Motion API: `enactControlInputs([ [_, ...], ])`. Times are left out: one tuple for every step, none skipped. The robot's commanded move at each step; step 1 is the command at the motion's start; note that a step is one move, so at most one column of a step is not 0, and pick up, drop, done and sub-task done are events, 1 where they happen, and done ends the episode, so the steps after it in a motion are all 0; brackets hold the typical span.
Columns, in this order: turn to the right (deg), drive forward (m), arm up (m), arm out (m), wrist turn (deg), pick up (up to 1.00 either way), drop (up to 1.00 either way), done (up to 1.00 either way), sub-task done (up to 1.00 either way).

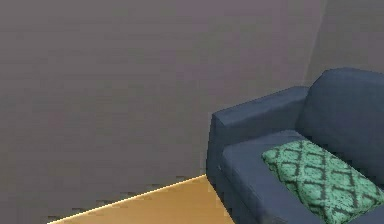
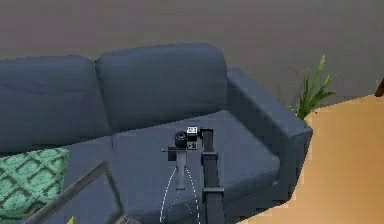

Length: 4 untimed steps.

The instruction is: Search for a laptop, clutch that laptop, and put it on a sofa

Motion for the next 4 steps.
enactControlInputs([
  [0.0,0.00,0.00,0.08,0.0,0.00,0.00,0.00,0.00],
  [0.0,0.00,0.00,0.00,45.0,0.00,0.00,0.00,0.00],
  [0.0,0.00,0.00,0.00,45.0,0.00,0.00,0.00,0.00],
  [0.0,0.00,-0.30,0.00,0.0,0.00,0.00,0.00,0.00],
])
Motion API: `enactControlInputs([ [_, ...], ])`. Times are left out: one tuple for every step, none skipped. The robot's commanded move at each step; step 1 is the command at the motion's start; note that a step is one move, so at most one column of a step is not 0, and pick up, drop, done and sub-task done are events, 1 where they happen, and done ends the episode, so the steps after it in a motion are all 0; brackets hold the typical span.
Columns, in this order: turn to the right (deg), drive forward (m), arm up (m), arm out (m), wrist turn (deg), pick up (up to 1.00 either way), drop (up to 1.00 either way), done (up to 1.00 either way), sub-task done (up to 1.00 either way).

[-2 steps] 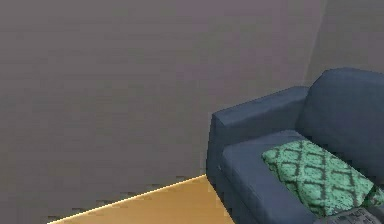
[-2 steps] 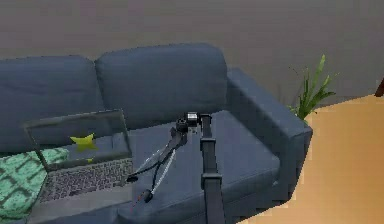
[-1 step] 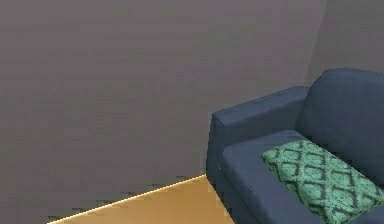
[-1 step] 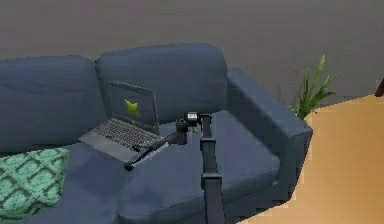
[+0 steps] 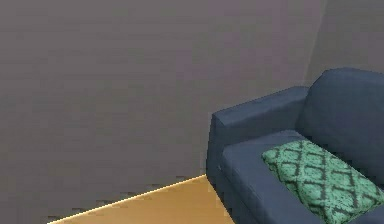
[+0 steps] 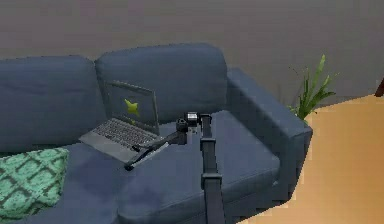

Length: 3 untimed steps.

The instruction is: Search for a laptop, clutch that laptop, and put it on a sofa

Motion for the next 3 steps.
enactControlInputs([
  [0.0,0.00,0.00,0.00,0.0,0.00,1.00,0.00,0.00],
  [0.0,0.00,0.10,0.00,0.0,0.00,0.00,0.00,0.00],
  [0.0,0.00,0.00,-0.08,0.0,0.00,0.00,0.00,0.00],
])
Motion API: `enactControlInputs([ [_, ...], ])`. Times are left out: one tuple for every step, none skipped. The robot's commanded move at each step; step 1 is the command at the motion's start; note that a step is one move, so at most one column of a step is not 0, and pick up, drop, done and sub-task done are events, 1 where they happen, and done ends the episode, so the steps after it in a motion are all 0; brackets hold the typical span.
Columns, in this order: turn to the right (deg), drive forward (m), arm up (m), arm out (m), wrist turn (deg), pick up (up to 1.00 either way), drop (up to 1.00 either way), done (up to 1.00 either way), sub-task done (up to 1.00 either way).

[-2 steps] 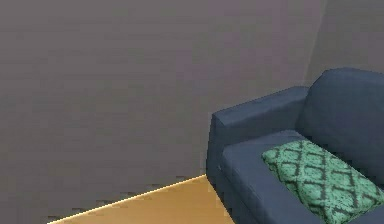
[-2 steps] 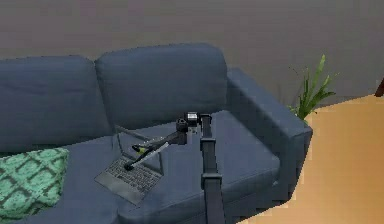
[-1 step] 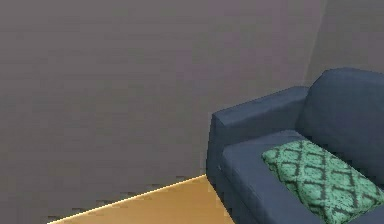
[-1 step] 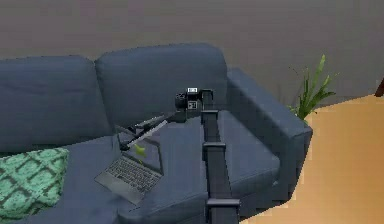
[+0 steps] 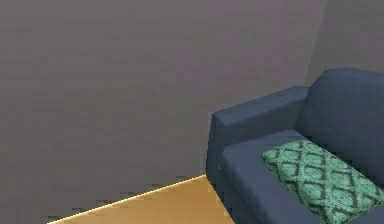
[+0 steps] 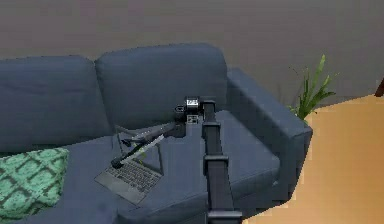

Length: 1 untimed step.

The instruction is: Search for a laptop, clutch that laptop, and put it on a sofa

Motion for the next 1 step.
enactControlInputs([
  [0.0,0.00,0.00,0.00,0.0,0.00,0.00,1.00,0.00],
])
